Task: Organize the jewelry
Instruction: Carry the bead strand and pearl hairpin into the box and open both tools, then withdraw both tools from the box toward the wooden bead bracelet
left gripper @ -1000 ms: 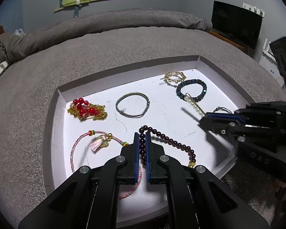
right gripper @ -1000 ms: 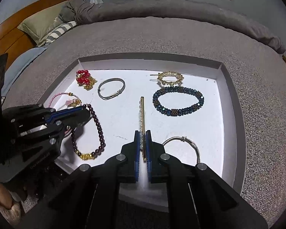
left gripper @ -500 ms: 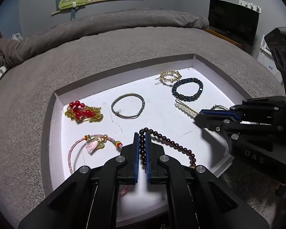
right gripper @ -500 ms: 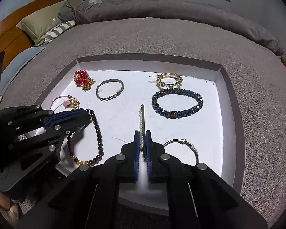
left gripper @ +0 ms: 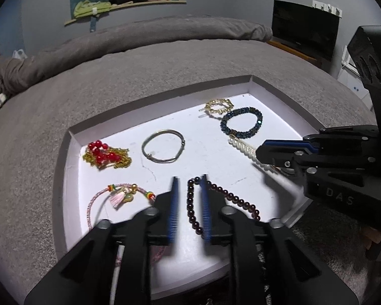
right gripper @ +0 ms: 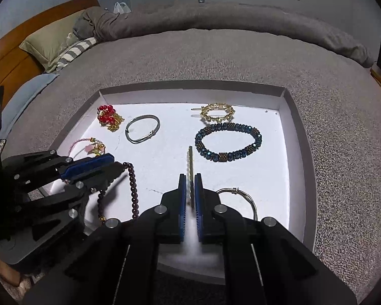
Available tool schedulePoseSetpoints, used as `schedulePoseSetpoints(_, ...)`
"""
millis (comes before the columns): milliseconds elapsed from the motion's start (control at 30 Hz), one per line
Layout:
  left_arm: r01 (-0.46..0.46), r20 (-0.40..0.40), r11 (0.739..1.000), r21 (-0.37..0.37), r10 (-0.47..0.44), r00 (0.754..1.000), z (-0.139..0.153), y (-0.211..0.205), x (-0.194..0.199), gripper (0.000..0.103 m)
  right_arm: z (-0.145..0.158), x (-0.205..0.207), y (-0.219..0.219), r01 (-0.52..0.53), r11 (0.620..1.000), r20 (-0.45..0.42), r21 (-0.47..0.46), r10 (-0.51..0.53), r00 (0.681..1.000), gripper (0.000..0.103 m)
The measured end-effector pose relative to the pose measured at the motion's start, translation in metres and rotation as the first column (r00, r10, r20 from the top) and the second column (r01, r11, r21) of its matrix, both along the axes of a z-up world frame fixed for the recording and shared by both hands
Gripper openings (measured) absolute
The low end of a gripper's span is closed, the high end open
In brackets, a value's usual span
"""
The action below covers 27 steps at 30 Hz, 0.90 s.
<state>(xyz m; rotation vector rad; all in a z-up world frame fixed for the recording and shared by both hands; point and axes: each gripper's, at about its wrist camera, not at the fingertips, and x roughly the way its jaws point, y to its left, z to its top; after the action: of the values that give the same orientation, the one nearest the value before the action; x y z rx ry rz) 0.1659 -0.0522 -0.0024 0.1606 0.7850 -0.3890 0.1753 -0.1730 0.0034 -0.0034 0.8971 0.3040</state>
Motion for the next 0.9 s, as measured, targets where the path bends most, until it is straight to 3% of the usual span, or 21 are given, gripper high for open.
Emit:
schedulePoseSetpoints(100, -0.009, 0.011, 1.000, -0.002, 0.009, 1.000, 0.003, 0.001, -0.001, 0.033, 0.004, -0.003, -0.006, 0.013, 1.000, 0.011, 0.004, -0.013, 1.000, 0.020)
schedulePoseSetpoints(267, -0.026, 0.023, 1.000, -0.011, 0.026, 0.999, 0.008, 0.005, -0.003, 0.038, 0.019, -0.016, -0.027, 0.071, 0.997, 0.061, 0.026, -0.072, 0.996, 0.020)
schedulePoseSetpoints(367, -0.040, 0.046, 0.999, -0.010, 0.041, 0.998, 0.015, 0.008, -0.008, 0.054, 0.029, -0.025, -0.038, 0.113, 0.993, 0.096, 0.047, -0.117, 0.989, 0.039)
schedulePoseSetpoints(500, -0.043, 0.070, 0.999, -0.015, 0.044, 0.997, 0.025, 0.010, -0.016, 0.054, 0.040, -0.040, -0.044, 0.160, 0.986, 0.153, 0.041, -0.164, 0.975, 0.057)
schedulePoseSetpoints(533, -0.047, 0.075, 0.999, -0.015, 0.048, 0.996, 0.027, 0.011, -0.018, 0.059, 0.042, -0.043, -0.045, 0.169, 0.985, 0.163, 0.041, -0.173, 0.971, 0.067)
schedulePoseSetpoints(567, -0.056, 0.084, 0.998, -0.014, 0.057, 0.995, 0.030, 0.012, -0.021, 0.070, 0.043, -0.046, -0.045, 0.177, 0.983, 0.173, 0.039, -0.182, 0.968, 0.073)
schedulePoseSetpoints(600, -0.065, 0.097, 0.998, -0.014, 0.066, 0.993, 0.032, 0.013, -0.023, 0.073, 0.044, -0.049, -0.045, 0.182, 0.983, 0.183, 0.034, -0.185, 0.965, 0.077)
schedulePoseSetpoints(667, -0.075, 0.115, 0.997, -0.006, 0.076, 0.990, 0.035, 0.015, -0.028, 0.078, 0.045, -0.053, -0.042, 0.179, 0.984, 0.192, 0.018, -0.180, 0.965, 0.078)
schedulePoseSetpoints(733, -0.093, 0.130, 0.996, 0.010, 0.091, 0.987, 0.038, 0.016, -0.031, 0.079, 0.046, -0.057, -0.042, 0.184, 0.983, 0.202, 0.021, -0.184, 0.962, 0.089)
schedulePoseSetpoints(800, -0.110, 0.136, 0.994, 0.013, 0.107, 0.985, 0.040, 0.020, -0.033, 0.082, 0.047, -0.062, -0.043, 0.195, 0.980, 0.213, 0.027, -0.196, 0.957, 0.093)
schedulePoseSetpoints(867, -0.127, 0.139, 0.992, 0.015, 0.124, 0.982, 0.040, 0.024, -0.035, 0.092, 0.046, -0.066, -0.043, 0.204, 0.979, 0.218, 0.022, -0.204, 0.954, 0.095)
schedulePoseSetpoints(900, -0.141, 0.147, 0.990, 0.018, 0.137, 0.980, 0.041, 0.027, -0.036, 0.093, 0.046, -0.070, -0.044, 0.213, 0.977, 0.225, 0.024, -0.213, 0.951, 0.098)
